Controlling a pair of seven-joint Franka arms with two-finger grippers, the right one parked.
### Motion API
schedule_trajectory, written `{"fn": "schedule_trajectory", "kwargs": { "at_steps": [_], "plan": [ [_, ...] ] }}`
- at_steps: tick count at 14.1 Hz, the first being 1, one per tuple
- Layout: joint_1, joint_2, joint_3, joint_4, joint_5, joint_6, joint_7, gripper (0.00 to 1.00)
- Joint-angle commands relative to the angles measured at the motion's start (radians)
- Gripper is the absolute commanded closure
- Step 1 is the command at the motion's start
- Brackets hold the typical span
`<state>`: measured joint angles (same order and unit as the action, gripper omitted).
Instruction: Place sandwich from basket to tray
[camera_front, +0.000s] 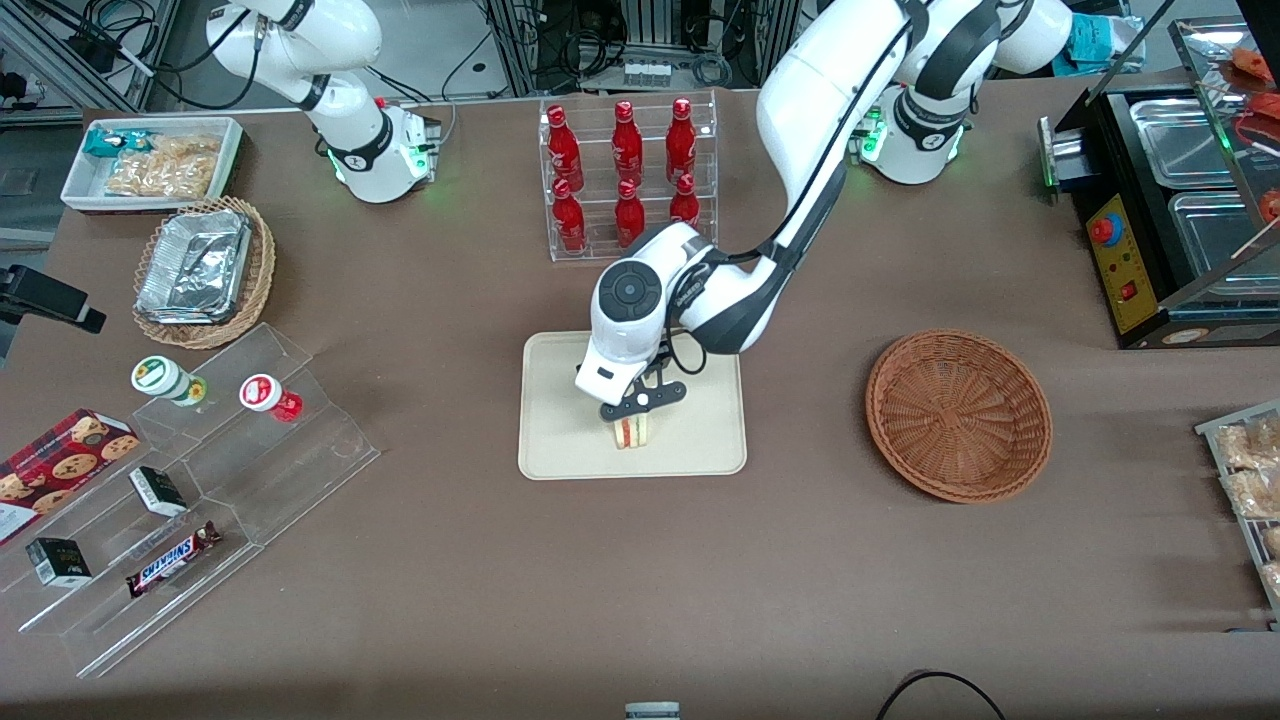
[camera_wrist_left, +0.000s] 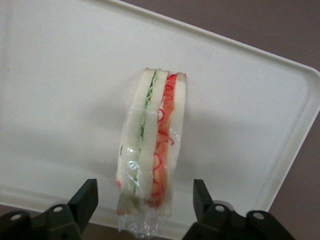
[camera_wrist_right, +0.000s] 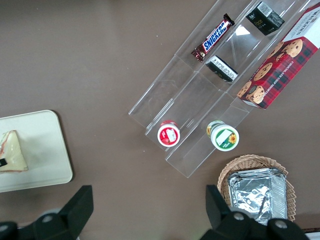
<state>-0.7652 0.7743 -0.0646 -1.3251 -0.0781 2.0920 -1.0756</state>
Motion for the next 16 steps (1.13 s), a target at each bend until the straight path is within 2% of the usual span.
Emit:
{"fn": "schedule_trajectory", "kwargs": {
  "at_steps": [1,5,12,16],
  "plan": [
    [0.000,-0.099,0.052,-0.034,0.033,-0.113,0.080,0.00],
    [0.053,-0.210,0.109,-0.112,0.038,-0.292,0.137,0.00],
    [0.223,-0.417,0.111,-0.385,0.043,-0.257,0.400,0.00],
    [0.317,-0.590,0.111,-0.525,0.044,-0.273,0.557,0.00]
  ]
}}
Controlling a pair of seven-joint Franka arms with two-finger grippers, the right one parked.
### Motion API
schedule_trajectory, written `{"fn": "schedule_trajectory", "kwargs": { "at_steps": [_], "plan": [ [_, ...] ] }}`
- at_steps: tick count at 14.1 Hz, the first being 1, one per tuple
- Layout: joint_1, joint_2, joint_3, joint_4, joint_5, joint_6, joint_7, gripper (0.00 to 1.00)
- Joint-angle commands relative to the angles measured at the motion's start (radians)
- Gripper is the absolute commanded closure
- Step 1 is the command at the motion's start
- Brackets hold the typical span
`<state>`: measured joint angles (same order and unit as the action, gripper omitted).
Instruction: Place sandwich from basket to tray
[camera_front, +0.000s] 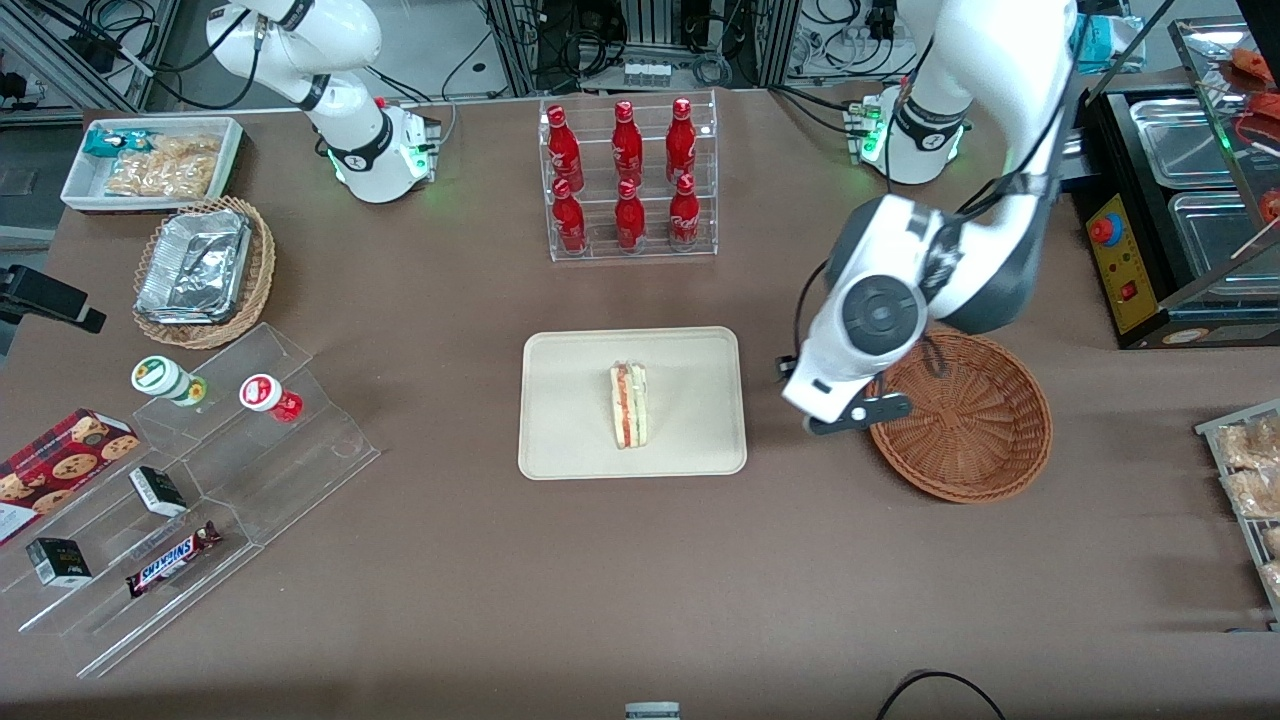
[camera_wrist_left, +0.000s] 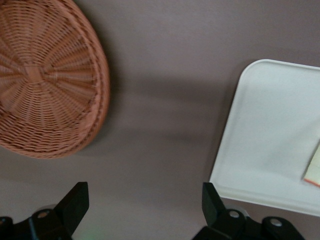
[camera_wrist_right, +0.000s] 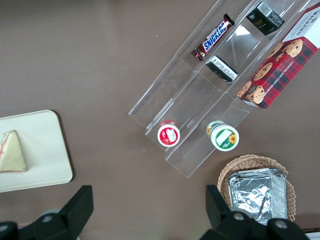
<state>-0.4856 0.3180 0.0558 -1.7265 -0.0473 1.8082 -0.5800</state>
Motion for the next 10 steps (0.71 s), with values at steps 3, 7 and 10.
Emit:
{"fn": "schedule_trajectory", "kwargs": {
  "at_steps": [3,7,10],
  "plan": [
    [0.115,-0.235,-0.013,-0.173,0.018,-0.054,0.184,0.00],
    [0.258,-0.264,-0.066,-0.072,0.020,-0.196,0.377,0.00],
    [0.439,-0.312,-0.160,0.005,0.020,-0.266,0.491,0.00]
  ]
}}
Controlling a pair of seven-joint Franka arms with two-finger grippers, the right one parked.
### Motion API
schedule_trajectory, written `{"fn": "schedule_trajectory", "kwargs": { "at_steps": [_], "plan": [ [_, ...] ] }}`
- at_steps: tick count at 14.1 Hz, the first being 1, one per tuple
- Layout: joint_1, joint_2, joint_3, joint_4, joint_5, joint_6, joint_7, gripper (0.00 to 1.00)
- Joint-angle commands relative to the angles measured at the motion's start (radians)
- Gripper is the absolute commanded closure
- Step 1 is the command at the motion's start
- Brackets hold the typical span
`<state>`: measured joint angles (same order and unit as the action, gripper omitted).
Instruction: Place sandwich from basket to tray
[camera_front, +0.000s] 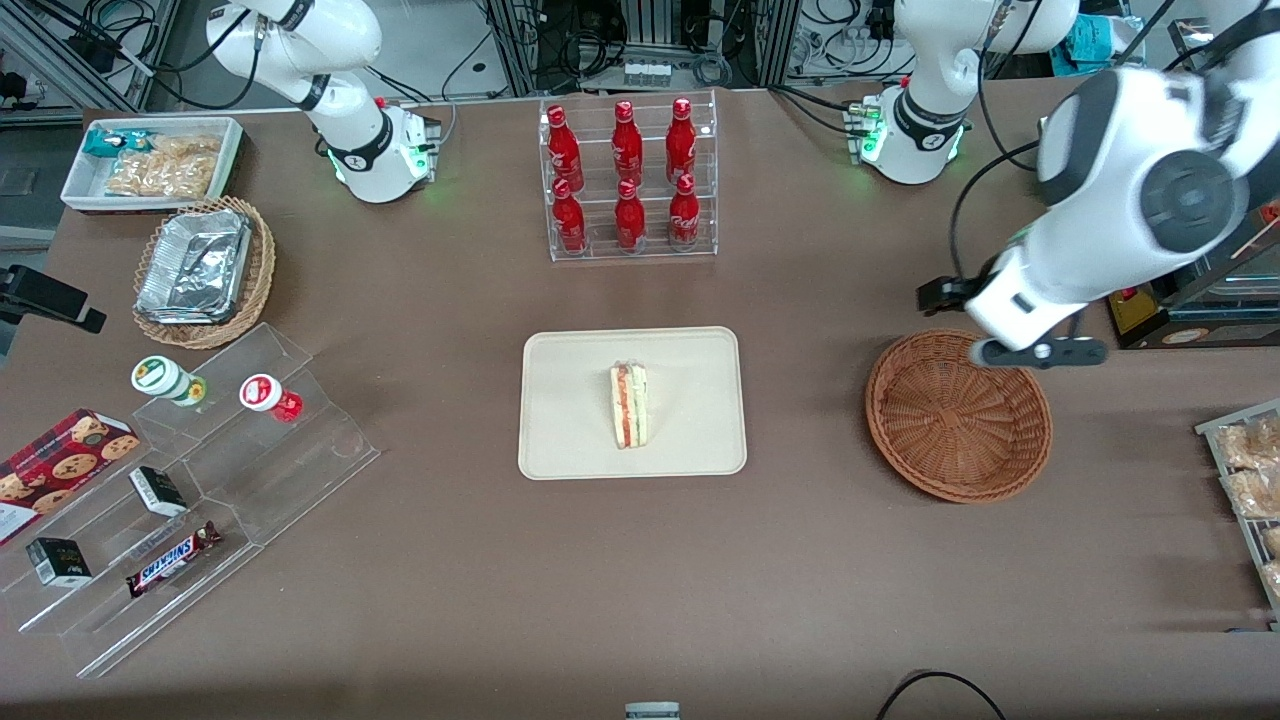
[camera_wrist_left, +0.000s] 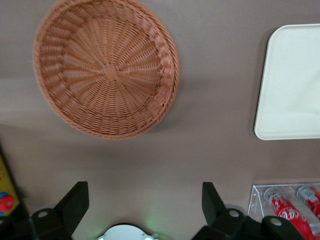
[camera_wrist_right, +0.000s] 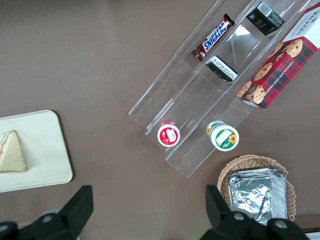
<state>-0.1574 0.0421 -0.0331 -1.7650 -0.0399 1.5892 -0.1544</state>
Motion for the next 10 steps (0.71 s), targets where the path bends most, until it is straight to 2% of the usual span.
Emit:
{"fn": "schedule_trajectory", "kwargs": {
  "at_steps": [1,3,5,10],
  "plan": [
    [0.152,-0.048,-0.085,0.056,0.012,-0.048,0.100,0.00],
    [0.190,-0.070,-0.076,0.079,0.025,-0.043,0.156,0.00],
    [0.208,-0.076,-0.057,0.111,0.069,-0.034,0.159,0.00],
    [0.213,-0.074,-0.015,0.131,0.058,-0.014,0.153,0.00]
  ]
}}
